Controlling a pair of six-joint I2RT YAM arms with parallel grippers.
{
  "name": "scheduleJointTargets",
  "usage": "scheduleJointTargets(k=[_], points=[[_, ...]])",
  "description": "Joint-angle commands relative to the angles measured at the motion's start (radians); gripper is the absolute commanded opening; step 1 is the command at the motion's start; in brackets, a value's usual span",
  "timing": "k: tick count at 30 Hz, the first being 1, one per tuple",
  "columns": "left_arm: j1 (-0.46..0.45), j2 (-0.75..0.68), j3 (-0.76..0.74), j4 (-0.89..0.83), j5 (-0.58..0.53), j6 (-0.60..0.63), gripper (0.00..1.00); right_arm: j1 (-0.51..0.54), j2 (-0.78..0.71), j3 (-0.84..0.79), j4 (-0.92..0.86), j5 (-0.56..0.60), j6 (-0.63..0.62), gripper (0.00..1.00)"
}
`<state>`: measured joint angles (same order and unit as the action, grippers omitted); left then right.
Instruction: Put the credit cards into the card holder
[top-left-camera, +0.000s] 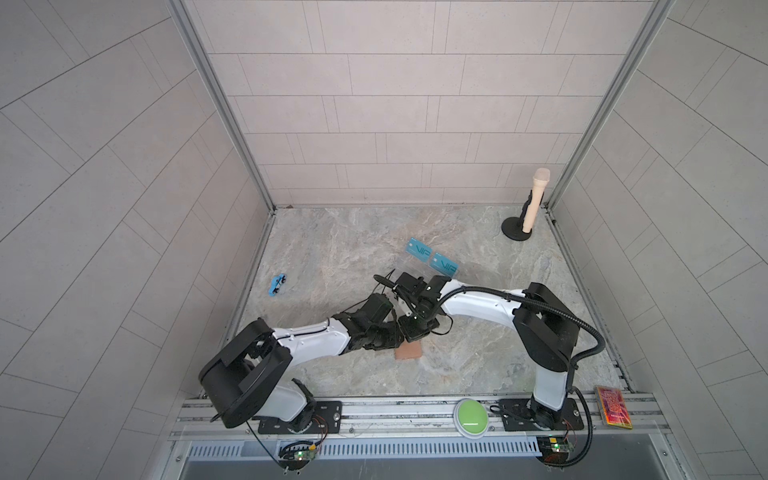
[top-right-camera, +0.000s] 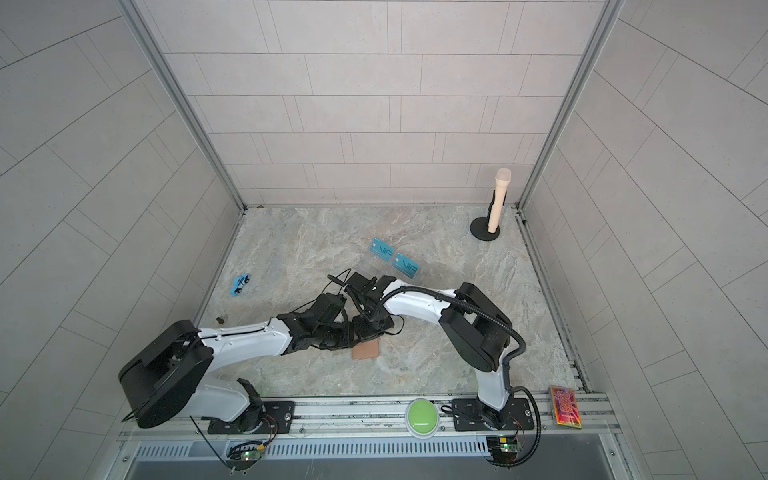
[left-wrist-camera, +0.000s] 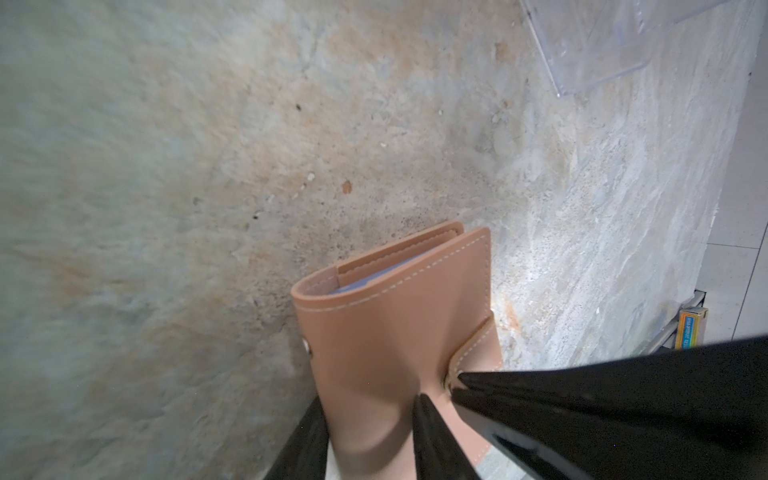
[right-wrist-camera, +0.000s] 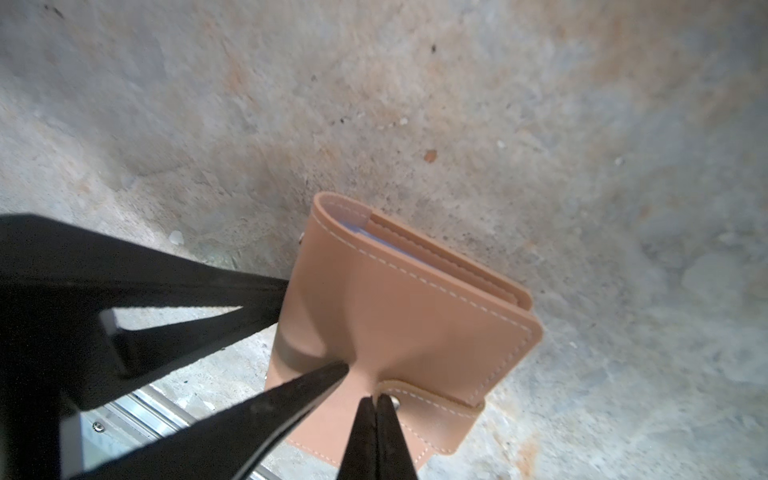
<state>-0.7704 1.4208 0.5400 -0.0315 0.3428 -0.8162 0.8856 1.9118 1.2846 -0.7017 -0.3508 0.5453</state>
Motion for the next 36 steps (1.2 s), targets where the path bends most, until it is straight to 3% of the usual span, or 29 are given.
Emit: scheduleJointTargets(k=[1, 7, 14, 21, 31, 36], points=[[-0.008, 0.005, -0.043, -0.040, 0.021, -0.014, 0.37, 0.026, 0.122, -0.074, -0.009, 0.071, 0.013, 0.00], [-0.005, -0.022, -0.041, -0.047, -0.006, -0.023, 0.37, 0.016, 0.026, -0.102, 0.102, -0.046, 0.103, 0.01], [-0.003, -0.008, -0.010, -0.048, -0.019, -0.034, 0.37, 0.015, -0.123, -0.104, 0.122, 0.015, 0.127, 0.21], [0.000, 0.020, 0.055, -0.077, -0.026, -0.023, 0.36, -0.039, -0.269, -0.177, 0.200, -0.002, 0.173, 0.25], [0.017, 0.058, 0.135, -0.147, -0.005, 0.013, 0.36, -0.121, -0.348, -0.195, 0.165, 0.096, 0.095, 0.26], [0.060, -0.082, 0.206, -0.307, -0.052, 0.068, 0.43, -0.140, -0.382, -0.158, 0.093, 0.180, 0.007, 0.31]])
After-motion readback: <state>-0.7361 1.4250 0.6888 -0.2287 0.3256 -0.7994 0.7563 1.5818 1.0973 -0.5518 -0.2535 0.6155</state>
